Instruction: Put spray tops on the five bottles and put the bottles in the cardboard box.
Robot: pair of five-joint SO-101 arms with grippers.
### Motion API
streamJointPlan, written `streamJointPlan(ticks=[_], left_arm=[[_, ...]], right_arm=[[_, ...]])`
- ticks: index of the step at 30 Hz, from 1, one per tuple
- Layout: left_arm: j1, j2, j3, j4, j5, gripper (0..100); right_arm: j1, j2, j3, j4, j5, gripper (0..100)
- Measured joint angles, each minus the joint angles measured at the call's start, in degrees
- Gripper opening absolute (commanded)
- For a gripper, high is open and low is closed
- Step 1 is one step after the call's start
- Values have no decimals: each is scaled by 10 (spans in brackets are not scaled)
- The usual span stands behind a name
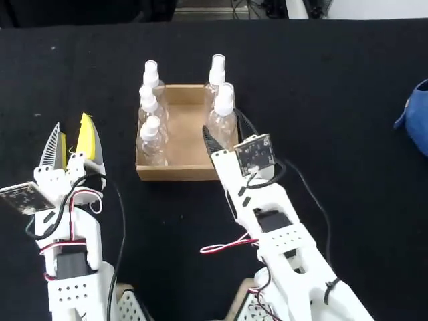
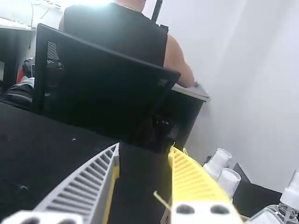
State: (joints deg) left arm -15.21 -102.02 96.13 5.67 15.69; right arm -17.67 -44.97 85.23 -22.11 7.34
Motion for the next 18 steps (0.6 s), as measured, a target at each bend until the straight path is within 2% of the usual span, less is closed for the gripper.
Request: streamJointPlan(ticks=[8,18], left_arm=[[0,0,0,0,0,29],[0,0,0,0,0,29]], right_arm=[[0,4,1,0,0,10],[0,142,-43,-7,0,10]])
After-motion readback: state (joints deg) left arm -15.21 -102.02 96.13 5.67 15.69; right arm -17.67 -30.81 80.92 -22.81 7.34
